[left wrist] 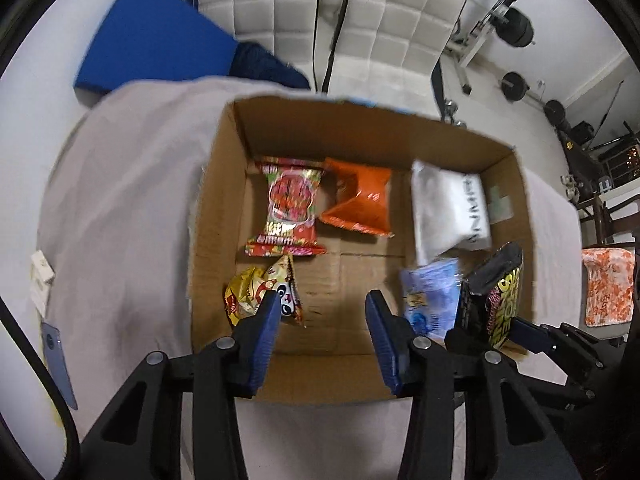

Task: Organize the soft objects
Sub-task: 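Carry both packages into the box and open both tools to release them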

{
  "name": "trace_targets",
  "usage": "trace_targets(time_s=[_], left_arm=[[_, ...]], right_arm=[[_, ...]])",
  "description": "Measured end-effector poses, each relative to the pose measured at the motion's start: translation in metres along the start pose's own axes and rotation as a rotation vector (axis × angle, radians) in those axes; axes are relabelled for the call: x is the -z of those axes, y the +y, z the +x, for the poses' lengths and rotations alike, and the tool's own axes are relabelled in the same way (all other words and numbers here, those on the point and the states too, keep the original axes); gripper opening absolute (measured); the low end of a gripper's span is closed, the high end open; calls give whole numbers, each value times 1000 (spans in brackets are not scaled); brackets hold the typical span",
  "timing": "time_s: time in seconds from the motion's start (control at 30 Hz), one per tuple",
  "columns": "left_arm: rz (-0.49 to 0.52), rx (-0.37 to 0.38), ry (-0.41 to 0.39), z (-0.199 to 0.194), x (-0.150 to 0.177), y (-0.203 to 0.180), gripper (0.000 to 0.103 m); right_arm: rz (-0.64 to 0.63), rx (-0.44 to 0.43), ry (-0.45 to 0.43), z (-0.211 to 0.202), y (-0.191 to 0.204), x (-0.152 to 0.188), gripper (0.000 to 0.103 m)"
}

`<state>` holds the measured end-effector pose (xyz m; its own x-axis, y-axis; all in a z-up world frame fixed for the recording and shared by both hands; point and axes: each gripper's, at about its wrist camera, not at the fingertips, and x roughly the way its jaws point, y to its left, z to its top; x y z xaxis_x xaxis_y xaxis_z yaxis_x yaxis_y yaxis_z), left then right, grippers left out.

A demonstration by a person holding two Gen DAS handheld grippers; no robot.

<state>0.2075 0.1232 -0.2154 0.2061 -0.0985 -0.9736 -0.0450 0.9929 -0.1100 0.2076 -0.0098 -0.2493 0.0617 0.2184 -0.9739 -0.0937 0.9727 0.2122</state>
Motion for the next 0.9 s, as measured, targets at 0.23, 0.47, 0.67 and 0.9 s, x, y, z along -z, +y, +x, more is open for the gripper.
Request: trace_targets(time_s=[0.23,0.47,0.67,0.9], left_arm=[[-43,-7,110,65,-5,24,41],[-41,-10,154,92,-9,37,42],[-58,-27,148,89,-12,44,49],[-16,-79,89,64,-11,39,53]], right_arm=[[49,-13,69,60,-4,-17,56],[55,-34,120,96,-2,-25,58],[55,3,122,98,-6,-29,91],[22,89,78,72,-14,-25,92]])
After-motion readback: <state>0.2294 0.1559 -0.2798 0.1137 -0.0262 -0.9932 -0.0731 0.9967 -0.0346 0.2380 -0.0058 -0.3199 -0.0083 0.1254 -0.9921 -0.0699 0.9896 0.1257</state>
